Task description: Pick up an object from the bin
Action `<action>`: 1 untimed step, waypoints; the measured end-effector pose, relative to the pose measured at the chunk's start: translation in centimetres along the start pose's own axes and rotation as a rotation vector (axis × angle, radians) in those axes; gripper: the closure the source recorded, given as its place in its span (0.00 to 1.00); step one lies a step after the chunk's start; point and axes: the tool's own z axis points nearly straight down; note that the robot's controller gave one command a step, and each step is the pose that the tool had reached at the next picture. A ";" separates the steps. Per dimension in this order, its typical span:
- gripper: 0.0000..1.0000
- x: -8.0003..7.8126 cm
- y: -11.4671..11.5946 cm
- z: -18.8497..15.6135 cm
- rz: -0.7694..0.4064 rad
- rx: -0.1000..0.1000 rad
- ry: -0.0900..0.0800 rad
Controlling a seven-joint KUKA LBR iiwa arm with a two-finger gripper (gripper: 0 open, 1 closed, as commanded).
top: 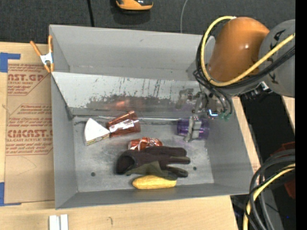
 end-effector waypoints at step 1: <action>0.00 -0.1 0.0 -0.5 0.000 0.000 -0.008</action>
Offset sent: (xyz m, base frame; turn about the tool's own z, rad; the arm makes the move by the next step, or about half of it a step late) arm -0.0254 0.0465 -0.1205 -0.1178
